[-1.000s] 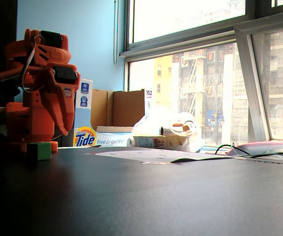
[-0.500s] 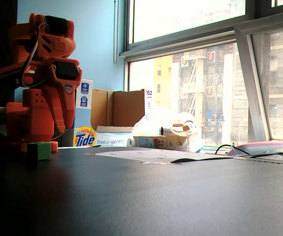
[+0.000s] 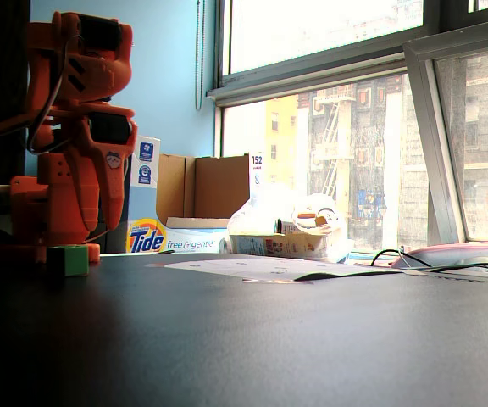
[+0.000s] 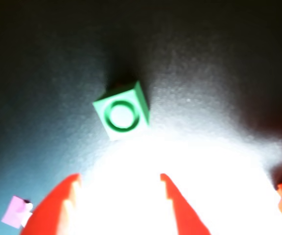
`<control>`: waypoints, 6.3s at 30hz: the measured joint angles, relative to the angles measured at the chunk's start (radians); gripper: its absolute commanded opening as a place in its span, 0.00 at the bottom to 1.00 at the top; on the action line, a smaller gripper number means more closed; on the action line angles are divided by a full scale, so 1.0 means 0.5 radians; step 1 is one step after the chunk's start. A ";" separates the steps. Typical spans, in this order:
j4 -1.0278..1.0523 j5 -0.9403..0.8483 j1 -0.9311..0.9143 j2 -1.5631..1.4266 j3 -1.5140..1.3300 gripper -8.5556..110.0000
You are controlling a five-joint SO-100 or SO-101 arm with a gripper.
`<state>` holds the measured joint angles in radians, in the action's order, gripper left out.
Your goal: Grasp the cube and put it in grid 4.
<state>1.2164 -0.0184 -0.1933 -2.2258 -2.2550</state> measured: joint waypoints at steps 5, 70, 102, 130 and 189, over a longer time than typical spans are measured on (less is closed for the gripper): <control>0.104 -0.169 -0.058 0.018 0.052 0.29; -0.123 -0.577 -0.310 0.534 0.396 0.07; 0.064 -0.031 1.528 0.917 1.476 0.07; -0.071 0.117 2.083 1.890 2.031 0.07; 0.371 -0.393 1.328 0.690 1.957 0.26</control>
<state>1.4021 -0.2148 0.4709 -1.8807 -1.2763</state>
